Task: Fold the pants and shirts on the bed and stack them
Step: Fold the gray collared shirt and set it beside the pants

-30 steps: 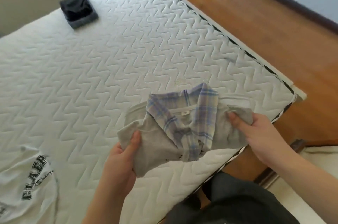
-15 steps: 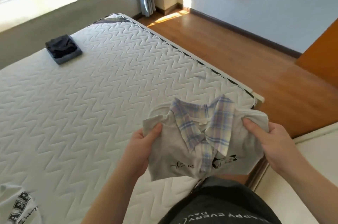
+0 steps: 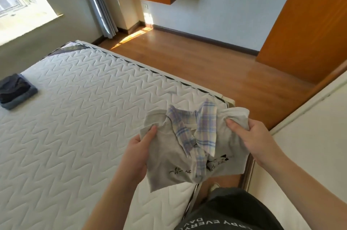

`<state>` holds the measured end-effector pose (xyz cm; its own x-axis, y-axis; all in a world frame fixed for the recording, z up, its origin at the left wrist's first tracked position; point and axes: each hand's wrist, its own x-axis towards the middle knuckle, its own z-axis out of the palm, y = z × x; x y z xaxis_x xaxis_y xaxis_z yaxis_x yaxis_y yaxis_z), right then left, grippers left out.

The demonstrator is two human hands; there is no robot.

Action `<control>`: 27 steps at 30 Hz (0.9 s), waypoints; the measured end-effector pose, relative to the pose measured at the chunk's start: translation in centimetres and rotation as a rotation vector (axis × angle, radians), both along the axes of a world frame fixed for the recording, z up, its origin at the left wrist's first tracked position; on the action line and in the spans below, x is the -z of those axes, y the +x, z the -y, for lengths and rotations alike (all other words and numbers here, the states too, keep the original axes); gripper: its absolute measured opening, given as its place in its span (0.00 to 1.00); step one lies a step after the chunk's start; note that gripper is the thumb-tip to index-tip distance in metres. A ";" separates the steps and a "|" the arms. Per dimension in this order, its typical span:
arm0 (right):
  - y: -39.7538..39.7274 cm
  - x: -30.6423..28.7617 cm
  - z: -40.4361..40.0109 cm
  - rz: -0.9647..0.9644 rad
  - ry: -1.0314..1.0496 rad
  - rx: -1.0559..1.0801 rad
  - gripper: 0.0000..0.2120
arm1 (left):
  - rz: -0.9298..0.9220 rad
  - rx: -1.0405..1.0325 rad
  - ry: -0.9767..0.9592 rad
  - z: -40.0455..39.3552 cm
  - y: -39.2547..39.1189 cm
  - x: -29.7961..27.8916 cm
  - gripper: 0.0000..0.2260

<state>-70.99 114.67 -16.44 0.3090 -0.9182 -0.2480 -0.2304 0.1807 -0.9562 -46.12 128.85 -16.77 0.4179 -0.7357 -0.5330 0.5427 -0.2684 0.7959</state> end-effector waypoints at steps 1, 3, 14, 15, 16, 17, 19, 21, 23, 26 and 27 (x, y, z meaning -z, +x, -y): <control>-0.2 0.4 0.8 0.006 0.019 0.020 0.10 | -0.002 0.013 0.010 1.1 -0.1 0.1 0.14; -0.6 1.3 2.8 0.009 0.052 0.043 0.09 | 0.006 0.024 0.027 3.6 -0.4 0.6 0.14; 0.8 4.5 21.8 -0.006 0.112 -0.156 0.12 | 0.122 -0.030 0.103 20.1 -2.8 3.5 0.19; 0.9 4.3 23.5 0.002 0.125 -0.176 0.13 | 0.115 -0.033 0.097 21.4 -3.2 3.4 0.18; 0.9 4.2 25.2 0.006 0.139 -0.191 0.14 | 0.110 -0.044 0.095 22.6 -3.6 3.3 0.17; 0.9 4.2 26.8 0.007 0.151 -0.205 0.14 | 0.106 -0.068 0.099 23.9 -3.9 3.2 0.16; 0.9 3.9 29.8 0.014 0.166 -0.235 0.14 | 0.110 -0.127 0.109 26.1 -4.5 3.0 0.17; 1.0 3.5 32.3 0.043 0.181 -0.253 0.11 | 0.111 -0.159 0.104 28.0 -4.9 2.9 0.19; 1.1 3.3 34.1 0.068 0.190 -0.253 0.11 | 0.103 -0.170 0.086 29.4 -5.0 3.1 0.17; 1.2 4.1 35.5 0.059 0.167 -0.229 0.14 | 0.085 -0.204 0.082 31.0 -4.7 4.4 0.16; 1.2 4.4 35.6 0.053 0.162 -0.220 0.14 | 0.073 -0.212 0.086 31.5 -4.7 4.9 0.16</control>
